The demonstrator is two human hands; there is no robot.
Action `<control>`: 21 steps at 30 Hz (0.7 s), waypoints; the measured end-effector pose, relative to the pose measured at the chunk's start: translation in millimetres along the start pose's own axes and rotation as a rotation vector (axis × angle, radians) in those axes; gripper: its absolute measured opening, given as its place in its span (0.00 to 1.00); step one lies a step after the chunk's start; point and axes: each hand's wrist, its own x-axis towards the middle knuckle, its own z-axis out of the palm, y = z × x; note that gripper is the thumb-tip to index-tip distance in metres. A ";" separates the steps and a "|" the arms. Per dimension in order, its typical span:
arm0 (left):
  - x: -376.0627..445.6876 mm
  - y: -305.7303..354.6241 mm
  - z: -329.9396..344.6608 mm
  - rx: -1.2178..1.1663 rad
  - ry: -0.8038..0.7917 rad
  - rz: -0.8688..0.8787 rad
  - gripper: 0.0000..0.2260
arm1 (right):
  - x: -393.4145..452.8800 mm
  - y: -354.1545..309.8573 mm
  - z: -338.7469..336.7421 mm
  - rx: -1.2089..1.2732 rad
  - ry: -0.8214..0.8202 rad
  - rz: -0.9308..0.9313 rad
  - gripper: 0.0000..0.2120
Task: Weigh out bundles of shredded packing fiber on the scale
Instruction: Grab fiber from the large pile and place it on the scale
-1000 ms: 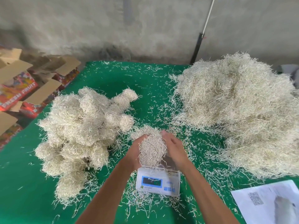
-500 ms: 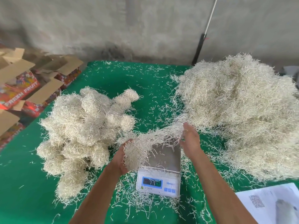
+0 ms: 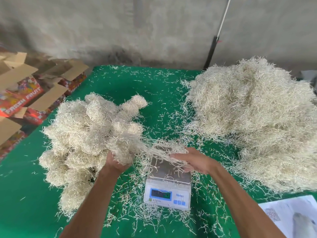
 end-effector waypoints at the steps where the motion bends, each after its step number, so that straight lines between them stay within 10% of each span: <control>1: 3.4 4.4 -5.0 -0.034 0.009 0.012 0.29 | -0.6 1.5 -7.1 0.032 -0.009 0.017 0.70; 13: 22.5 8.4 -22.8 -0.452 0.122 -0.160 0.26 | -4.2 13.9 -20.7 0.469 0.522 -0.046 0.25; 21: 26.9 -5.3 -32.3 -0.396 0.109 -0.221 0.19 | -7.7 45.1 -64.6 0.579 0.819 0.047 0.23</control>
